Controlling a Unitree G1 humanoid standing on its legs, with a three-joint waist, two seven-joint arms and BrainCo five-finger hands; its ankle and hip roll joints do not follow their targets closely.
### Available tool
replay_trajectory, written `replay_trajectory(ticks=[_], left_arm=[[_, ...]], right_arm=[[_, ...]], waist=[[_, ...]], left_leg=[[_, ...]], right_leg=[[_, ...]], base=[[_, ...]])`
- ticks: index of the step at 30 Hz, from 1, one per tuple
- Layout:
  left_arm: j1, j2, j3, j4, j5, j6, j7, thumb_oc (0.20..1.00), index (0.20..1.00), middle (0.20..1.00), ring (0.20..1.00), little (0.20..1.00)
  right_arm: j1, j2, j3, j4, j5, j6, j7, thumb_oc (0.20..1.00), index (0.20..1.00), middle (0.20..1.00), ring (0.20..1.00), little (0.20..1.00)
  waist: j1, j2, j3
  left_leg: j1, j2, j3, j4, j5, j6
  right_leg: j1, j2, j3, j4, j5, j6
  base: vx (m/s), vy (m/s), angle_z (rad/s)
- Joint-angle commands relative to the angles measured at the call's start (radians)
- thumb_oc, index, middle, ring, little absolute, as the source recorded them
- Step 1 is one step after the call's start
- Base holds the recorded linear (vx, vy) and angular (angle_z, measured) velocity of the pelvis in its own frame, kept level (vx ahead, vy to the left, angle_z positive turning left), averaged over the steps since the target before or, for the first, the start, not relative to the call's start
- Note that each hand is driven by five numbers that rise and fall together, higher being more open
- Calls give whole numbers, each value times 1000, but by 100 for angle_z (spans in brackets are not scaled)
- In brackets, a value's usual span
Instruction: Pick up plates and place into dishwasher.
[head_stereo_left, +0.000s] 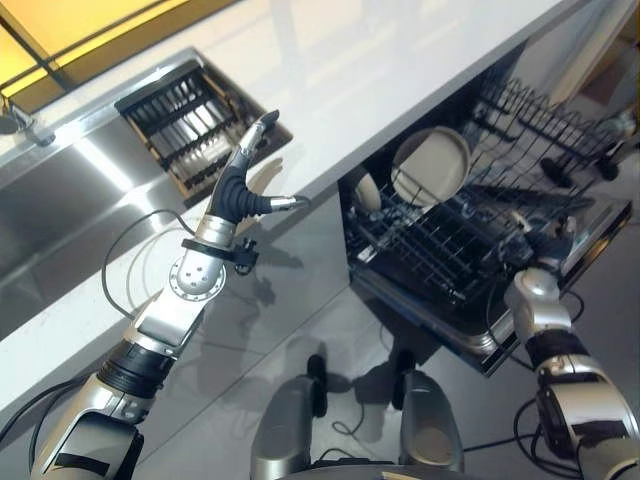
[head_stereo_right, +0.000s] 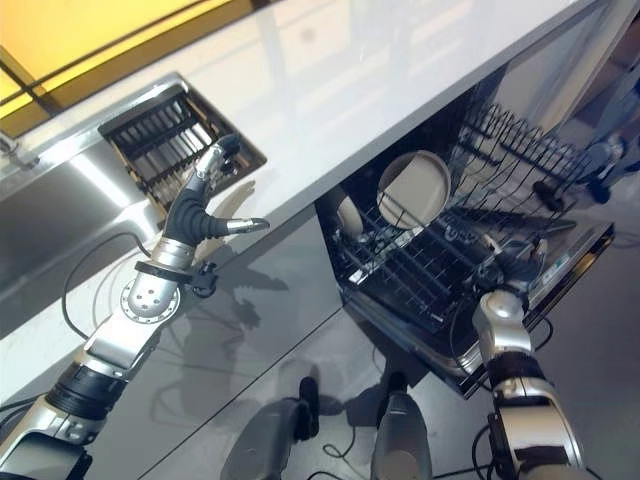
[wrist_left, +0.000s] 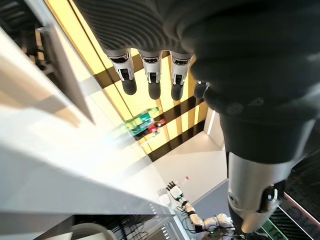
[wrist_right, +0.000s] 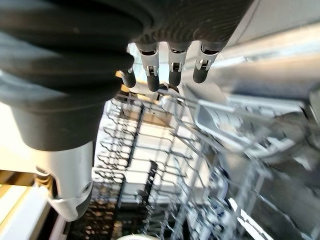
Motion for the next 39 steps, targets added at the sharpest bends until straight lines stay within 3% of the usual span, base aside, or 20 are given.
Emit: replay_trajectory(ticks=[1,4,5,15,19,21,24,28,39], left_arm=[[-8,18,8,-46,-50,-62,41,1000,1000,1000,1000,1000],[-24,24,-2,-50,-56,-64,55,1000,1000,1000,1000,1000],[-26,25,-5,-51,-61,-64,55,1000,1000,1000,1000,1000],[-55,55,-27,-64,-86,-67,68,1000,1000,1000,1000,1000],[-65,54,-35,-74,-89,-46,59,1000,1000,1000,1000,1000],[-65,52,-30,-73,-91,-44,43,1000,1000,1000,1000,1000],[-65,59,-19,-68,-102,-44,19,1000,1000,1000,1000,1000],[-62,70,0,-64,-118,-49,-11,1000,1000,1000,1000,1000],[-124,117,5,-48,-173,-57,-53,1000,1000,1000,1000,1000]], right_arm=[[-56,-75,19,65,38,-30,41,1000,1000,1000,1000,1000],[-109,-92,34,145,77,-14,104,1000,1000,1000,1000,1000],[-126,-99,38,181,100,-15,167,1000,1000,1000,1000,1000],[-178,-112,73,351,233,176,331,1000,1000,1000,1000,1000],[-204,-98,100,354,328,172,490,1000,1000,1000,1000,1000],[-218,-86,110,346,401,155,608,1000,1000,1000,1000,1000],[-234,-76,133,322,469,119,708,1000,1000,1000,1000,1000],[-275,-62,152,248,523,95,755,1000,1000,1000,1000,1000],[-507,-78,237,230,563,156,760,1000,1000,1000,1000,1000]], waist=[[35,7,0],[42,17,9],[46,21,13],[64,28,16],[73,28,16],[78,28,16],[82,25,16],[92,18,16],[135,16,16]], left_leg=[[-65,-48,4,302,-251,62],[-100,-49,6,355,-274,71],[-111,-52,2,371,-279,73],[-168,-60,-1,419,-290,84],[-174,-65,-8,424,-291,86],[-178,-66,-9,425,-291,85],[-186,-67,-10,427,-289,85],[-200,-67,-15,424,-286,86],[-250,-78,-37,409,-259,81]], right_leg=[[-7,-8,3,204,-171,-52],[-52,-14,12,270,-196,-58],[-67,-17,13,292,-202,-60],[-138,-25,19,360,-220,-69],[-146,-25,20,371,-224,-73],[-151,-27,19,376,-225,-74],[-159,-29,17,384,-227,-73],[-173,-28,13,391,-227,-70],[-217,-29,-2,398,-217,-65]], base=[[-61,34,7],[-16,29,13],[0,18,5],[5,0,1],[19,-2,0],[13,-5,-2],[8,-14,3],[9,-50,-4],[-14,-57,0]])
